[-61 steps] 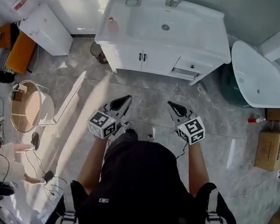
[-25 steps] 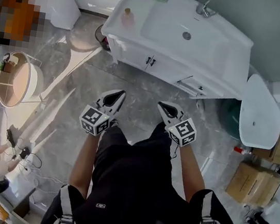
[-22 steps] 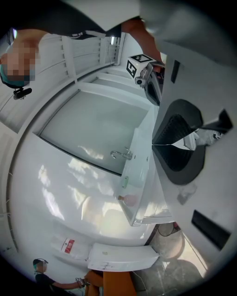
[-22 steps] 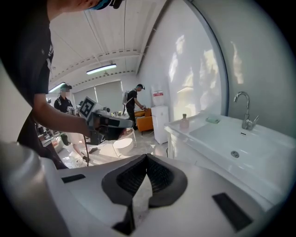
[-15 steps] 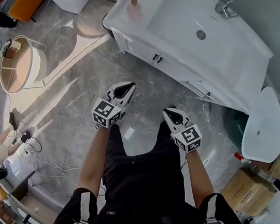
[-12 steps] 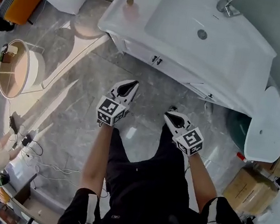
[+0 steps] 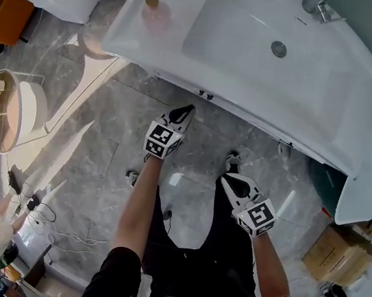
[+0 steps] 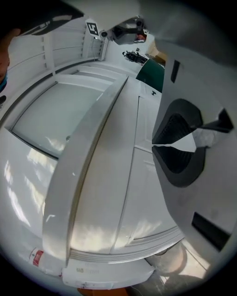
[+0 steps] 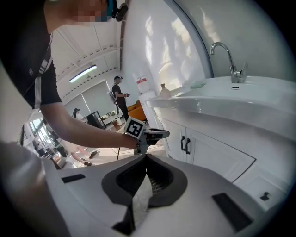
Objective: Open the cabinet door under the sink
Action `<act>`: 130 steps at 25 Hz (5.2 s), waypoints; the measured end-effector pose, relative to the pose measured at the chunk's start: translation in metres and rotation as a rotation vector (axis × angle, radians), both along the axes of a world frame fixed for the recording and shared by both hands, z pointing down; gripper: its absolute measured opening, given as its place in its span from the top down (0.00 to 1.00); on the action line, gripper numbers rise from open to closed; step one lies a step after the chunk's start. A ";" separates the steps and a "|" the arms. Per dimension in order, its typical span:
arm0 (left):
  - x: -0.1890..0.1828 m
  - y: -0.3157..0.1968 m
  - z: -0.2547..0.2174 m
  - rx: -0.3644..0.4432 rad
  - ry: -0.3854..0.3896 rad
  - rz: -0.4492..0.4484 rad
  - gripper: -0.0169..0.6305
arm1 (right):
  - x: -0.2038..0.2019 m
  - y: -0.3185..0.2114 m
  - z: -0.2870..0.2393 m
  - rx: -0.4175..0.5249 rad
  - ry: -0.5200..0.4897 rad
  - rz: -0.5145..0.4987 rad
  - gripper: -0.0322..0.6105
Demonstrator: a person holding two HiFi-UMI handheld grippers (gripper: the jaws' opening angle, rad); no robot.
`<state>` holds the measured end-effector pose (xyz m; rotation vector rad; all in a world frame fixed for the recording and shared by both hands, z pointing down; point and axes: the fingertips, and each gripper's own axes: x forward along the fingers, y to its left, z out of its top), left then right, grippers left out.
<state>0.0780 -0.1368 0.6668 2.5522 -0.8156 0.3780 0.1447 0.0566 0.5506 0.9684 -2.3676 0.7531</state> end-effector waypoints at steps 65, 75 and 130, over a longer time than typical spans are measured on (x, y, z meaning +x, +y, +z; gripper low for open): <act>-0.021 0.048 0.092 -0.003 -0.102 0.670 0.90 | -0.083 -0.130 0.097 0.227 0.018 -0.011 0.60; -0.021 0.048 0.090 0.001 -0.062 0.603 0.90 | -0.099 -0.158 0.117 0.212 0.058 0.032 0.63; -0.272 0.128 -0.102 0.068 0.058 -0.459 0.90 | -0.274 -0.068 0.105 0.091 0.015 -0.317 0.72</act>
